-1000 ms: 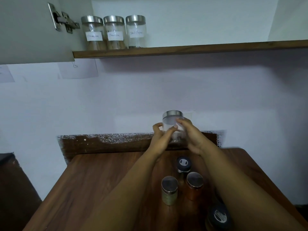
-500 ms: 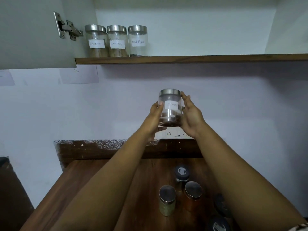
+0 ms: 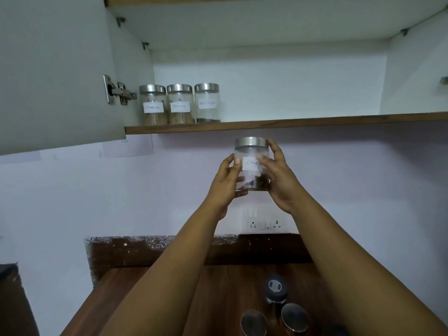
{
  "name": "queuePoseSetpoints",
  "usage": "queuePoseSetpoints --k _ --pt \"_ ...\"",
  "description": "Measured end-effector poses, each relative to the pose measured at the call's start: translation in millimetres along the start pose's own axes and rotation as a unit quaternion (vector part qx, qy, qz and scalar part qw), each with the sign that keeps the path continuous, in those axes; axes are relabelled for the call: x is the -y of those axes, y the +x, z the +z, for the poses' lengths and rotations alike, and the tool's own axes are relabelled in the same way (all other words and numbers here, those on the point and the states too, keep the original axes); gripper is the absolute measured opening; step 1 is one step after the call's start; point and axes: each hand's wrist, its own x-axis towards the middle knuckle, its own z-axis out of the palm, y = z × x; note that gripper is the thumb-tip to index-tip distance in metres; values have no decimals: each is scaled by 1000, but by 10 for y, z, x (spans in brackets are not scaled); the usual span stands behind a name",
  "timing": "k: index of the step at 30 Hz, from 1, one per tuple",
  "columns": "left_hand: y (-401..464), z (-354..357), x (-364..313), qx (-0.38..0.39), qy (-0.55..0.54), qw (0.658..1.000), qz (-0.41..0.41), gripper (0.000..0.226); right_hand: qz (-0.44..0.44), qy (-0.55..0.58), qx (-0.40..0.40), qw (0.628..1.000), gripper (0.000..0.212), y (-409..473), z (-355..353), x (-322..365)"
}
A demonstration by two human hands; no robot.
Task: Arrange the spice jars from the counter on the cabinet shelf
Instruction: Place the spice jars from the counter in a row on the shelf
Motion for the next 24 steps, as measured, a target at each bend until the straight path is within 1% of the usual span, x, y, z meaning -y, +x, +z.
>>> queuePoseSetpoints --k 2,4,7,11,13,15,17,18,19,20,21,22,23,24 --pt "74 2 -150 -22 1 999 34 49 -42 -40 18 998 83 74 18 108" --pt "168 5 -330 -42 8 996 76 44 -80 -60 26 995 92 189 69 286" --pt "354 9 -651 -47 22 990 132 42 -124 -86 26 988 93 397 192 652" --pt "683 -25 -1058 -26 75 979 189 50 -171 -120 4 978 91 683 297 1107" --pt "857 -75 -1178 -22 122 970 211 58 -176 -128 -5 976 92 837 287 1273" --pt "1009 -131 -1248 -13 134 966 218 69 -170 -159 -10 972 96 994 255 1377" --pt "1182 -218 -1248 10 110 973 203 74 -149 -194 -2 970 100 1136 213 1382" --pt "1261 -264 -1210 22 114 974 196 74 -133 -219 2 967 102 1199 190 1351" --pt "1336 -301 -1140 27 149 971 188 75 -115 -259 6 959 103 1260 168 1305" --pt "1411 -331 -1057 24 224 957 183 75 -92 -313 12 945 103 1325 153 1251" --pt "1481 -358 -977 12 332 925 184 75 -68 -365 25 928 104 1394 142 1202" --pt "1534 -377 -894 -16 444 875 192 73 -46 -402 40 914 105 1469 134 1167" --pt "1563 -372 -792 -61 532 817 213 71 -26 -419 52 906 106 1547 125 1149" --pt "1570 -343 -678 -112 583 765 252 67 -7 -424 60 904 107 1628 117 1146"
